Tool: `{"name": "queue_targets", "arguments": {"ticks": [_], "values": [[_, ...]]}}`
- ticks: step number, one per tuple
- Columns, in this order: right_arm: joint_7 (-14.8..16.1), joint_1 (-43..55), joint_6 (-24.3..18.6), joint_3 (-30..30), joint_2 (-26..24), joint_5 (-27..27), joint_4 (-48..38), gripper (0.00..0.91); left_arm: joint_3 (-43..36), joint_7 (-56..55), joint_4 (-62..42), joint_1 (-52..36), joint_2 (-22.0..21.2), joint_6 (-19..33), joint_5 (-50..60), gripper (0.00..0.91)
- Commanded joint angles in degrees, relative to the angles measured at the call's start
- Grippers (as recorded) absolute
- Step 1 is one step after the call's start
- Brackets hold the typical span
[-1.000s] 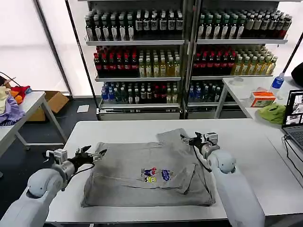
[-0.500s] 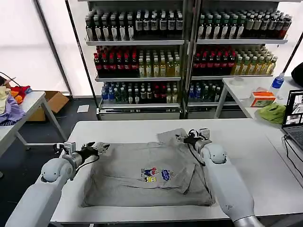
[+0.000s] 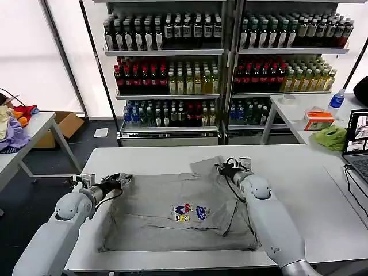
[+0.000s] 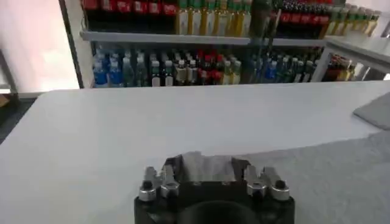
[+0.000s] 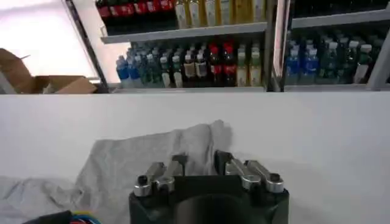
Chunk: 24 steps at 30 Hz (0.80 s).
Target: Fold and organize the clothes.
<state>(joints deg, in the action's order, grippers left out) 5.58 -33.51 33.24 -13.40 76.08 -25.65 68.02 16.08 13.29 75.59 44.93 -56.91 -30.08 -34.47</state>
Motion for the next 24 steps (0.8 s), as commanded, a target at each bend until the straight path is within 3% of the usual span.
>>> {"name": "queue_targets", "arguments": {"ticks": [1, 6, 14, 20, 24], "values": [[-0.7, 0.0, 0.0, 0.3, 0.2, -1.9, 1.0, 0.000, -0.7, 0.6, 2.2, 1.9, 0.1, -0.6, -1.2, 0.020], [-1.7, -0.9, -0.1, -0.8, 0.5, -5.2, 4.2, 0.000, 0.0, -0.8, 3.2, 0.9, -0.4, 1.3, -3.4, 0.020], [-6.1, -4.0, 0.1, -1.5, -3.3, -12.3, 17.1, 0.000, 4.0, -5.9, 13.4, 2.2, 1.9, 1.5, -9.0, 0.020], [-9.3, -12.2, 0.1, -5.1, -8.5, -17.5, 32.2, 0.000, 8.8, -9.9, 23.2, 10.6, 5.2, 1.8, -11.1, 0.020], [-10.7, -22.9, 0.0, -9.6, -11.1, -20.9, 41.2, 0.000, 13.1, -11.9, 29.4, 18.3, 7.0, 2.0, -11.0, 0.020]]}}
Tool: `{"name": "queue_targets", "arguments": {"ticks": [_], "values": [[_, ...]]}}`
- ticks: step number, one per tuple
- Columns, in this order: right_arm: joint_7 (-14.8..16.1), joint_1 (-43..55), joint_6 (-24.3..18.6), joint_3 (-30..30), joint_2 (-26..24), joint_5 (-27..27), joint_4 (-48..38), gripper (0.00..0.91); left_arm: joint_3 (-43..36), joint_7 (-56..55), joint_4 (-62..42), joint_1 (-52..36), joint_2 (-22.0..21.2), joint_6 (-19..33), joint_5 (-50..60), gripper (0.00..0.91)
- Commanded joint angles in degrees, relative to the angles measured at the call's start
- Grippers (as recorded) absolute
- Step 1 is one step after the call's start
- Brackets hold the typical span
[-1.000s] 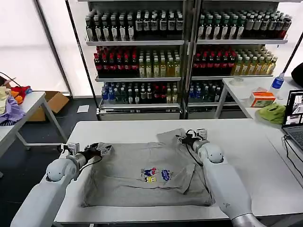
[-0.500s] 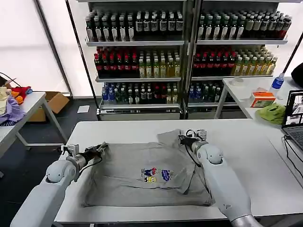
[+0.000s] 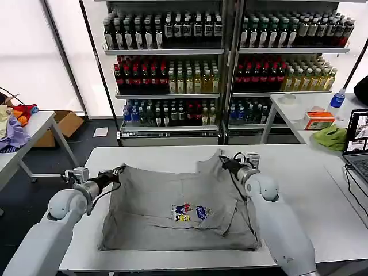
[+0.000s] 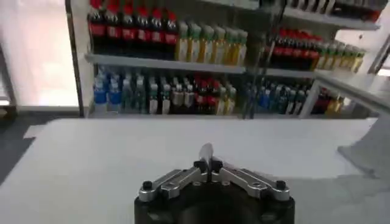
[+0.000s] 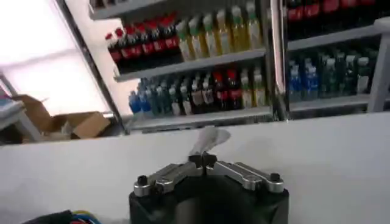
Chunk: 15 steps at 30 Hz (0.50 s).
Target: Fold and organize the clothes.
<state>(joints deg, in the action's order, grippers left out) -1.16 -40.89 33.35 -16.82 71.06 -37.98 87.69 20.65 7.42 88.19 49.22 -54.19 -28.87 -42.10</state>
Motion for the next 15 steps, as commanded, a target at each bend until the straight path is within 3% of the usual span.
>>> {"name": "queue_targets", "arguments": {"ticks": [1, 7, 10, 15], "values": [[-4.2, -18.6, -0.1, -7.4, -6.6, -8.7, 24.6, 0.000, 9.8, -6.3, 17.5, 15.7, 4.6, 0.6, -3.5, 0.020], [-5.0, -34.3, -0.1, -13.4, -6.2, -7.7, 35.2, 0.000, 15.5, -7.0, 23.7, 27.8, 5.5, -0.8, -2.5, 0.020], [-4.3, -42.2, -0.2, -14.9, -5.0, -2.0, 38.9, 0.000, 18.9, -6.7, 26.6, 35.1, 5.5, -1.4, -1.7, 0.020], [-4.8, -53.4, -0.3, -16.1, -2.6, -0.5, 44.6, 0.000, 23.1, -5.2, 29.7, 43.4, 5.2, -1.3, 0.5, 0.020]]}}
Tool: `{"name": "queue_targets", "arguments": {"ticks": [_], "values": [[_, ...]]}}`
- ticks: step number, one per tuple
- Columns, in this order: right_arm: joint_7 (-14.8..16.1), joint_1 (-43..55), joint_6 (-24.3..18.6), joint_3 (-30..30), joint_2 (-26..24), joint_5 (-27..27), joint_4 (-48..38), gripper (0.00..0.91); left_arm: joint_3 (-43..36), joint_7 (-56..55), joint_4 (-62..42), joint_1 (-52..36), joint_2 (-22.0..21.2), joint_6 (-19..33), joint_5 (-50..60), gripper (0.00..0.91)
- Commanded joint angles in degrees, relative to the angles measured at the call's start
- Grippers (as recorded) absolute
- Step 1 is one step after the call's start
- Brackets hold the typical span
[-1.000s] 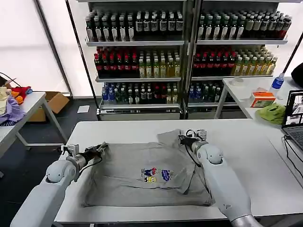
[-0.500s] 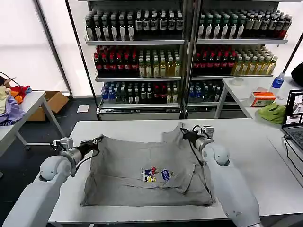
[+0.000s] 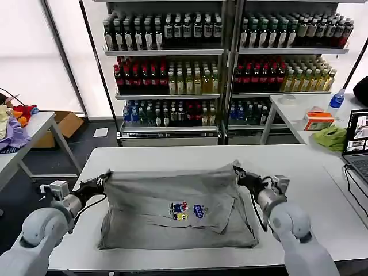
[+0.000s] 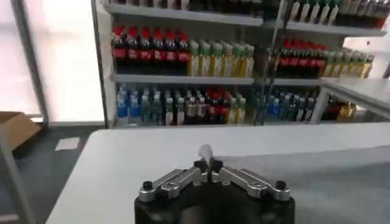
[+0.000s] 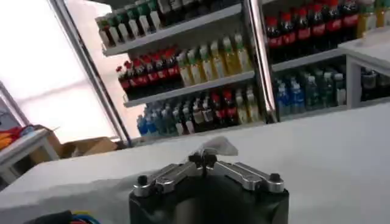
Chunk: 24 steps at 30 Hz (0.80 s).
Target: Fold and organize the clothes.
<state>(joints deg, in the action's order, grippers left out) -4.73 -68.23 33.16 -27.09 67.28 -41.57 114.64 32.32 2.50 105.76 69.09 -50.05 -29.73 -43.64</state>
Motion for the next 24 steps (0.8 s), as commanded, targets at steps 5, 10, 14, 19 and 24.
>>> {"name": "queue_targets", "arguments": {"ticks": [5, 10, 14, 19, 24], "values": [[0.8, -31.9, -1.9, -5.5, 1.2, 8.2, 18.4, 0.000, 11.0, -0.1, 13.7, 27.2, -0.9, -0.6, 5.3, 0.887], [1.0, -29.7, -4.5, -6.1, 1.0, 9.0, 16.8, 0.907, 12.2, 0.5, 15.0, 28.9, -2.5, -0.8, 7.7, 0.907], [5.0, -28.7, -12.1, -7.6, 0.7, 10.6, 16.0, 0.907, 16.4, -0.9, 17.8, 29.3, -4.1, -2.2, 7.0, 0.907], [9.9, -27.0, -27.2, -8.8, 1.2, 17.6, 9.8, 0.907, 16.4, -3.3, 20.1, 30.3, -7.5, -1.8, 8.1, 0.907], [13.4, -27.4, -33.8, -9.0, 1.0, 16.9, 5.9, 0.907, 8.9, -8.4, 19.2, 27.4, -14.5, 1.7, 9.5, 0.907]]}}
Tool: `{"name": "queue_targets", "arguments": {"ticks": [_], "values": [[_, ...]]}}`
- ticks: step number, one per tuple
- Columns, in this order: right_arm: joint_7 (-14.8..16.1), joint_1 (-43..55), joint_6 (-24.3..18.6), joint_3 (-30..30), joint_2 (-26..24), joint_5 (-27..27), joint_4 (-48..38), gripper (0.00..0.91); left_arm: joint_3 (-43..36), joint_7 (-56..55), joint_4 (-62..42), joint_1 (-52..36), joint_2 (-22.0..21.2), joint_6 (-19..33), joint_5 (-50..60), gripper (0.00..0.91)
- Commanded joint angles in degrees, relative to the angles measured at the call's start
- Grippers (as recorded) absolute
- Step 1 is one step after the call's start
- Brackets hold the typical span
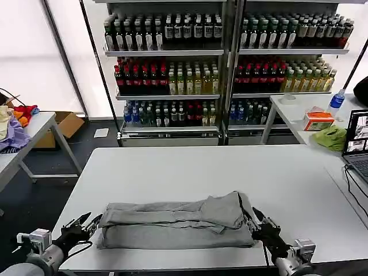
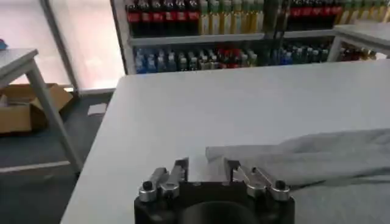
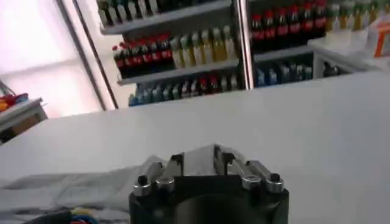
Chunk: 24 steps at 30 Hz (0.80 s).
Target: Fold and organize the clothes.
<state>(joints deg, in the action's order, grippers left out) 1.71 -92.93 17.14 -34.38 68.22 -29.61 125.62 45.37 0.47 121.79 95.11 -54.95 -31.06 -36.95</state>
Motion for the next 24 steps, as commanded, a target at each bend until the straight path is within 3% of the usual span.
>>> {"name": "queue_targets", "arguments": {"ticks": [1, 4, 9, 19, 20, 21, 24], "values": [[7.1, -2.8, -18.1, -1.6, 0.0, 4.9, -5.4, 0.907, -5.7, -6.6, 3.0, 0.4, -10.6, 3.4, 2.7, 0.907], [7.5, -3.3, -19.2, -1.3, 0.2, 6.2, -6.8, 0.907, -10.5, -8.5, 0.8, -2.5, -15.2, 7.5, 4.0, 0.907], [7.9, -4.6, -19.3, -1.6, 0.2, 5.1, -5.3, 0.907, -14.5, -14.5, -3.5, -6.4, -21.2, 8.1, 4.9, 0.907], [8.1, -5.4, -19.1, -1.6, 0.3, 3.1, -3.1, 0.907, -15.6, -15.6, -7.4, -6.4, -24.3, 11.1, 9.4, 0.907], [8.1, -5.6, -19.0, -1.6, 0.4, 2.9, -2.9, 0.907, -15.7, -15.2, -7.3, -6.0, -24.1, 11.3, 9.1, 0.262], [8.2, -5.8, -19.0, -1.6, 0.5, 2.6, -2.7, 0.907, -15.8, -14.4, -6.8, -5.5, -24.0, 11.8, 9.2, 0.000], [8.2, -6.6, -19.1, -1.9, 0.5, 1.8, -2.1, 0.907, -16.2, -13.2, -6.6, -4.7, -24.1, 11.5, 9.6, 0.010]]}}
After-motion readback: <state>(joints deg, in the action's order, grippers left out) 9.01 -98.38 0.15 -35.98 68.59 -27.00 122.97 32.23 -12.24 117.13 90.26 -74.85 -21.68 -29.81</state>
